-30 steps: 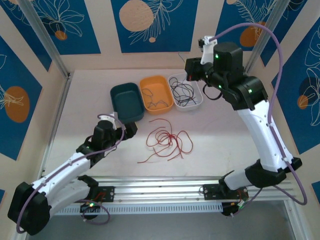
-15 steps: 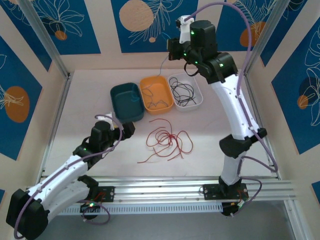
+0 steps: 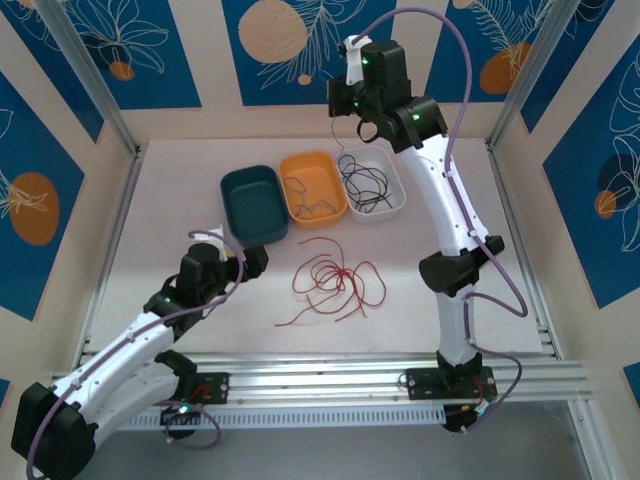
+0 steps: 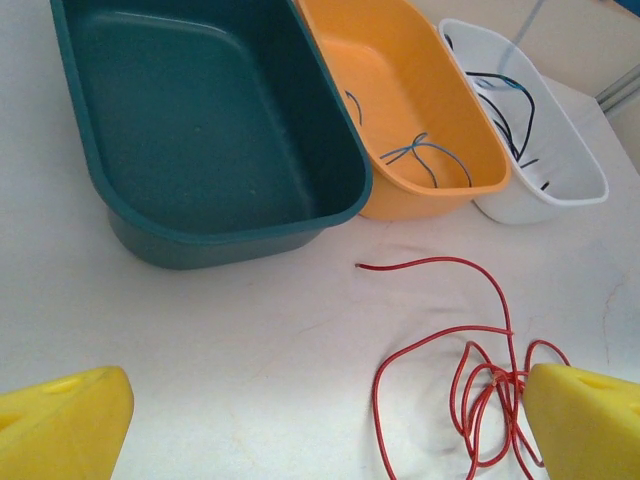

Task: Untangle the cables

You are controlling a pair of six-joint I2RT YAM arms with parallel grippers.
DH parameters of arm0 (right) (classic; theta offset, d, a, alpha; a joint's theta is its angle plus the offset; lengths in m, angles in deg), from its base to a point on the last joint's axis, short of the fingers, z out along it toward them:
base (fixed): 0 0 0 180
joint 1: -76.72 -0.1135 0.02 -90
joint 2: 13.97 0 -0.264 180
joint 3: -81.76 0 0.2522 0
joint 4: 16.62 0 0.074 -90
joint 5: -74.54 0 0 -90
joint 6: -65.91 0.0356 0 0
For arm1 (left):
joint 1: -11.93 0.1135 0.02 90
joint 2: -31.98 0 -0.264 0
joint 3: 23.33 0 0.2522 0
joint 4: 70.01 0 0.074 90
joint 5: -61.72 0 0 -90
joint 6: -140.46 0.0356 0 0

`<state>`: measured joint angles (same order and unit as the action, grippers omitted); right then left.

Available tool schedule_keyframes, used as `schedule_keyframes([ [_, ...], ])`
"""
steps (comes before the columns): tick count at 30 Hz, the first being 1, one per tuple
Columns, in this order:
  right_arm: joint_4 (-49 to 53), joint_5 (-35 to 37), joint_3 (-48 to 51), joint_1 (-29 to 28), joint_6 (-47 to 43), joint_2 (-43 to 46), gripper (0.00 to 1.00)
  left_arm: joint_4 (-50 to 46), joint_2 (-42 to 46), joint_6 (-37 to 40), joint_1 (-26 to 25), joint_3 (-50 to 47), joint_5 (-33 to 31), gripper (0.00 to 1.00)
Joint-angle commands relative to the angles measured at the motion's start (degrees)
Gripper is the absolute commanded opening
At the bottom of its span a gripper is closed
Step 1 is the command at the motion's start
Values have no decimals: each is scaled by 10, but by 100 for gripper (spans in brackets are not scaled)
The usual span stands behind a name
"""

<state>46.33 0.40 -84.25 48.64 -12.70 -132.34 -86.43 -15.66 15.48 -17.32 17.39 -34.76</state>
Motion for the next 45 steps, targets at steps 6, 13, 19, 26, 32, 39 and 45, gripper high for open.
schedule_keyframes([
  [6, -31, -10, 15, 18, 0, -14, 0, 6, -3, 10, 5, 8, 9, 100],
  [13, -27, -15, 7, 19, 3, -54, 0, -2, 2, 12, 5, 6, 7, 100],
  [19, -7, -28, 11, 16, 10, -75, 0, -2, 4, 12, 5, 2, 2, 100],
  [26, 27, -62, 40, 12, 28, -106, 0, 3, -5, 10, 6, 4, 4, 100],
  [32, 73, -69, 40, 12, 55, -145, 0, 4, -15, 9, 6, 12, 7, 100],
  [39, 90, -97, 70, 9, 83, -167, 0, 5, -32, 7, 6, 19, 14, 100],
  [45, 107, -105, 74, -1, 90, -195, 0, 10, -45, 5, 6, 23, 21, 100],
])
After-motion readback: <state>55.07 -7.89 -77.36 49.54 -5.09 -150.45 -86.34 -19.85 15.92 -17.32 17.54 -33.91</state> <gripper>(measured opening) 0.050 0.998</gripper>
